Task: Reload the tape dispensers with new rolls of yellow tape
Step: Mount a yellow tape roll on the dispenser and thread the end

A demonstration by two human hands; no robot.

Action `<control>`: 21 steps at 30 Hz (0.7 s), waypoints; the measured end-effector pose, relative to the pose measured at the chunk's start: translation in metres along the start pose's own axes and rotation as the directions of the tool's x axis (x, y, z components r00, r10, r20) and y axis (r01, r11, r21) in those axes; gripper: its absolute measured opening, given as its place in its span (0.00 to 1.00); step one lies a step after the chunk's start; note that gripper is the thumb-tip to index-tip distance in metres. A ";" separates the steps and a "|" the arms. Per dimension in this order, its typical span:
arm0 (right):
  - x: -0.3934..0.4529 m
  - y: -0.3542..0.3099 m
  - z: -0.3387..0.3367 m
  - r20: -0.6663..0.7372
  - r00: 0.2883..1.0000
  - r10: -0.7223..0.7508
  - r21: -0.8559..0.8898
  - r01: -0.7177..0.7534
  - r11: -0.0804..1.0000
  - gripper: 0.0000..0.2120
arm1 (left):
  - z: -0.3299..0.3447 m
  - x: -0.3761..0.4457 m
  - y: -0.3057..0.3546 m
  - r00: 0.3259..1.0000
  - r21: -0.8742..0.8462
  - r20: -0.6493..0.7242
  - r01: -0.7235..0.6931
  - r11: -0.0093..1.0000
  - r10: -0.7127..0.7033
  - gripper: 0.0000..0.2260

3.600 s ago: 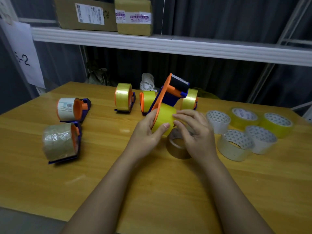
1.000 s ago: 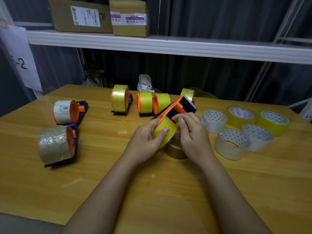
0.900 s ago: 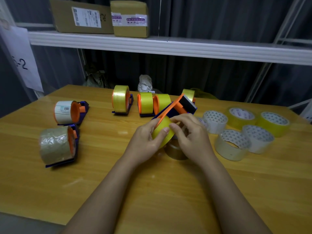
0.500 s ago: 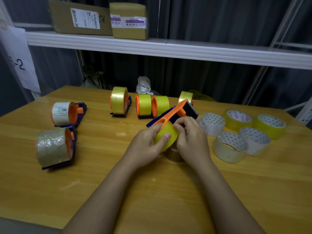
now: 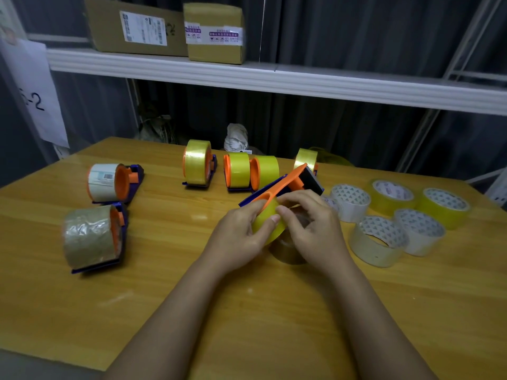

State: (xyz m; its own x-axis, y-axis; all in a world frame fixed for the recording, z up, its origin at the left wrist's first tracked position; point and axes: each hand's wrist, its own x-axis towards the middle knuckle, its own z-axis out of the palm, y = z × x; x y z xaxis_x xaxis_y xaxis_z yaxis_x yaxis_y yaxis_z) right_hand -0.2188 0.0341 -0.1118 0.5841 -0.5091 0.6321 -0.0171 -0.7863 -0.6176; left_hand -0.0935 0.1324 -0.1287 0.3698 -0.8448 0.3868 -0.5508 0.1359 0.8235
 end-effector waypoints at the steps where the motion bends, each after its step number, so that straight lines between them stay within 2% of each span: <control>1: 0.001 0.001 0.000 -0.008 1.000 -0.004 -0.004 0.004 1.000 0.07 | 0.000 0.000 0.001 1.000 0.021 -0.007 -0.010 1.000 0.011 0.15; 5: 0.001 0.004 0.003 -0.100 0.995 0.005 -0.054 -0.010 0.998 0.04 | 0.000 -0.002 0.004 1.000 0.067 0.010 -0.018 0.998 0.017 0.14; 10: -0.001 0.002 0.008 -0.100 0.995 -0.006 -0.158 -0.010 0.987 0.04 | 0.001 -0.004 0.007 0.998 0.086 0.036 -0.049 0.995 0.046 0.13; 14: -0.001 0.004 0.007 -0.173 0.984 0.035 -0.168 -0.064 0.984 0.05 | 0.002 -0.004 0.005 0.998 0.111 0.054 -0.040 0.993 0.034 0.14; 21: -0.001 0.001 0.011 -0.247 0.969 0.029 -0.213 -0.084 0.974 0.04 | 0.001 -0.003 0.009 0.999 0.019 0.028 0.032 0.999 -0.033 0.14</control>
State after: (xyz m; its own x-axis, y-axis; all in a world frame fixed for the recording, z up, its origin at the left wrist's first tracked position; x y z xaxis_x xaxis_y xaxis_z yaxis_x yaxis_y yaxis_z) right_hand -0.2102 0.0378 -0.1180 0.3646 -0.6028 0.7097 -0.2382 -0.7972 -0.5547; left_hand -0.1000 0.1360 -0.1229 0.3665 -0.8629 0.3479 -0.5525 0.0990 0.8276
